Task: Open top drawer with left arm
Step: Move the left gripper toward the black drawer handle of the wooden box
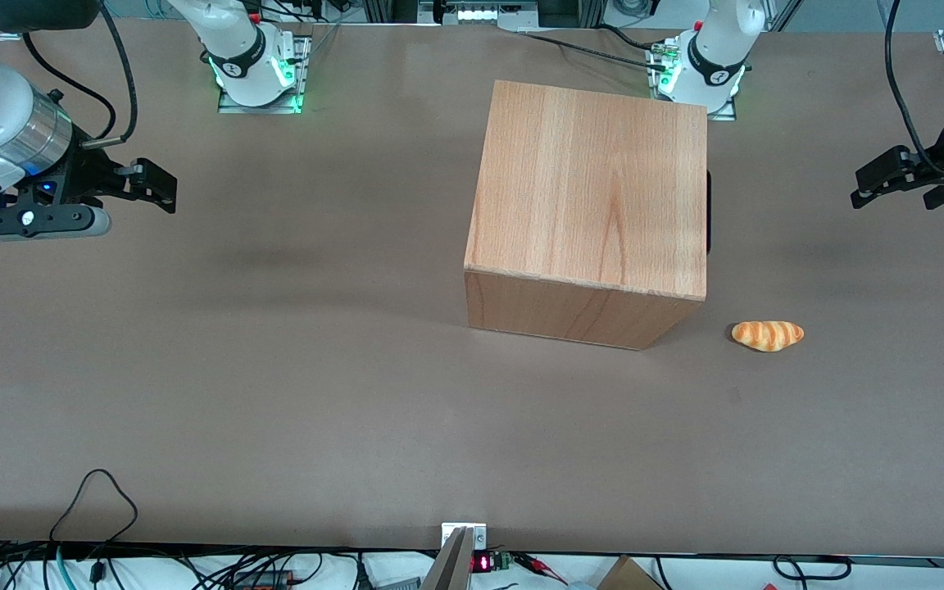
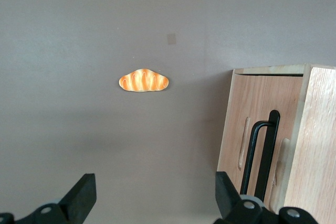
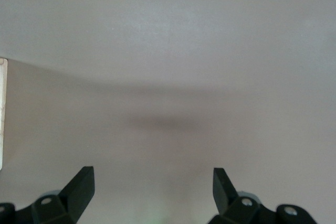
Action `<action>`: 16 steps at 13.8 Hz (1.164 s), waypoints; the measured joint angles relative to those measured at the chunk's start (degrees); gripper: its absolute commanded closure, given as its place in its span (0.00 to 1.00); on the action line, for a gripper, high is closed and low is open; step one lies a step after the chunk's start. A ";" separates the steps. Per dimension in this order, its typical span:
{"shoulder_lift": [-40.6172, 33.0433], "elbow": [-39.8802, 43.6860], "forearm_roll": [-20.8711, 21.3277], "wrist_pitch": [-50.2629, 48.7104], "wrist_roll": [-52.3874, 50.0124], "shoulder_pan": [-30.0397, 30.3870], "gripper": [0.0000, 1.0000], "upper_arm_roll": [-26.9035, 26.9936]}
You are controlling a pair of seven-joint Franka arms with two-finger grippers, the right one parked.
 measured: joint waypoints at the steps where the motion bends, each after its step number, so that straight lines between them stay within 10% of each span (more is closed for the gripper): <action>1: 0.00 0.00 0.01 0.00 0.05 0.02 0.00 0.01; 16: 1.80 -7.01 -7.36 3.05 0.30 0.12 0.00 -0.50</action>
